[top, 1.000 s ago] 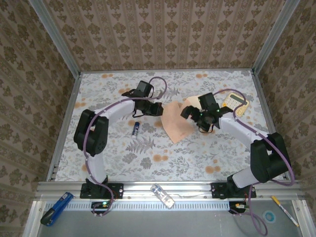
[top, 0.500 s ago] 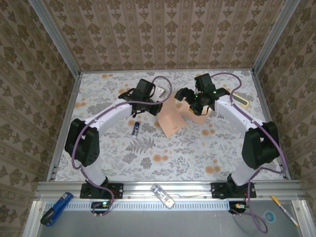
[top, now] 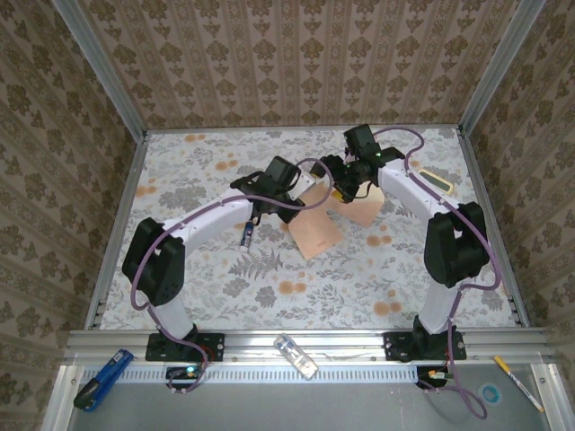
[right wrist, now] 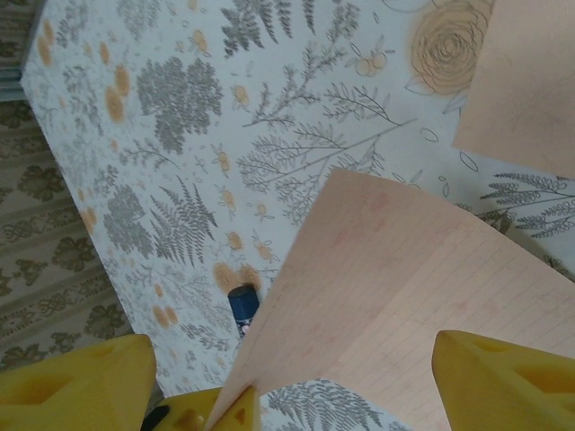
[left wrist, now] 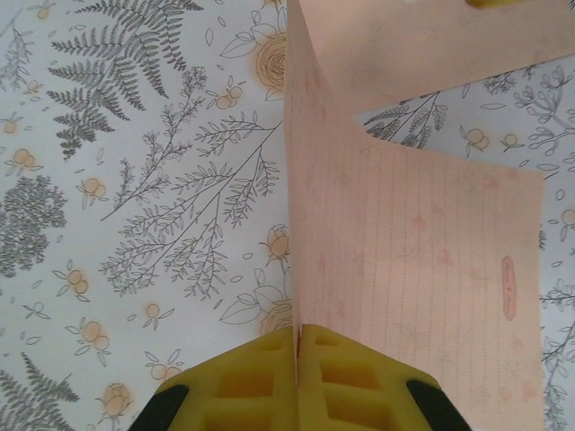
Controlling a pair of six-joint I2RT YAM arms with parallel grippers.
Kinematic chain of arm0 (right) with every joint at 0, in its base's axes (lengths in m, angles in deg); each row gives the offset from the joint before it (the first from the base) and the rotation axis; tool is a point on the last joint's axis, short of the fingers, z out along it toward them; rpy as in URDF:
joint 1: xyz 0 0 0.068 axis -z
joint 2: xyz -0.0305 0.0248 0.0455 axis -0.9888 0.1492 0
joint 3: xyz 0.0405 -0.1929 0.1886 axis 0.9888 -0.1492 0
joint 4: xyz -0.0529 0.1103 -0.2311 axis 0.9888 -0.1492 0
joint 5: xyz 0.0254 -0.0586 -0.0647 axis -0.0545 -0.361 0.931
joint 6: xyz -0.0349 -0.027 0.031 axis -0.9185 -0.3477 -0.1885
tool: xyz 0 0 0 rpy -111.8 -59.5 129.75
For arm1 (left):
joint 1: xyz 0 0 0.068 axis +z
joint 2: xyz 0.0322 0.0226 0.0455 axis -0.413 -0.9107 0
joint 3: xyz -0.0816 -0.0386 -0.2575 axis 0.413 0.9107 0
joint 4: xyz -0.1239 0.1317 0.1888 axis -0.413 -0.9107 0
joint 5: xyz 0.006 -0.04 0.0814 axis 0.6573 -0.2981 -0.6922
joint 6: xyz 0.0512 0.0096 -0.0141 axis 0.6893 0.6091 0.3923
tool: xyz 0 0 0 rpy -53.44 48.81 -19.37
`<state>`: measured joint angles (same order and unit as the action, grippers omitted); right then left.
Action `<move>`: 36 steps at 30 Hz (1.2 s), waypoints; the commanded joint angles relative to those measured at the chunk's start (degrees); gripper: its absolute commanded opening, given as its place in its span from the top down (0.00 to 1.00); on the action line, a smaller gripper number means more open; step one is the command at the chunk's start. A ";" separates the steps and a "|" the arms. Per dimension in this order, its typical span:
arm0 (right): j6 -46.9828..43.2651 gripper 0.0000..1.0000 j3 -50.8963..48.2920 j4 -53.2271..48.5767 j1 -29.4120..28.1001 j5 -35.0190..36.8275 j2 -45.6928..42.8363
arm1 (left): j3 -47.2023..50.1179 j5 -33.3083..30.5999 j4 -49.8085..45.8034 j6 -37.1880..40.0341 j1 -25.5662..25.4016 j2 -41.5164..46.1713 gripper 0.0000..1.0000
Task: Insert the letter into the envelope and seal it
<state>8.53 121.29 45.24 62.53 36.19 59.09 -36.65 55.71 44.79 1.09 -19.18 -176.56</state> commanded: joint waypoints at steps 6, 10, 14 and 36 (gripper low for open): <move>0.75 0.21 1.38 -2.56 -0.12 -2.86 1.92 | 0.70 -6.43 0.50 4.33 -2.47 1.82 0.99; 0.48 0.23 1.53 -3.04 -0.19 -2.98 2.41 | 0.81 -7.90 0.49 4.85 -3.01 1.95 0.99; 0.65 0.23 1.99 -3.55 -0.25 -3.50 3.29 | 1.06 -9.40 0.85 5.85 -3.66 2.05 0.99; 1.15 0.56 7.22 -7.50 -2.50 -5.93 9.64 | 2.02 -12.26 3.01 8.39 -5.73 2.12 0.99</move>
<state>9.71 126.86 40.56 60.60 31.42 67.31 -35.16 44.59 46.62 8.22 -24.69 -176.47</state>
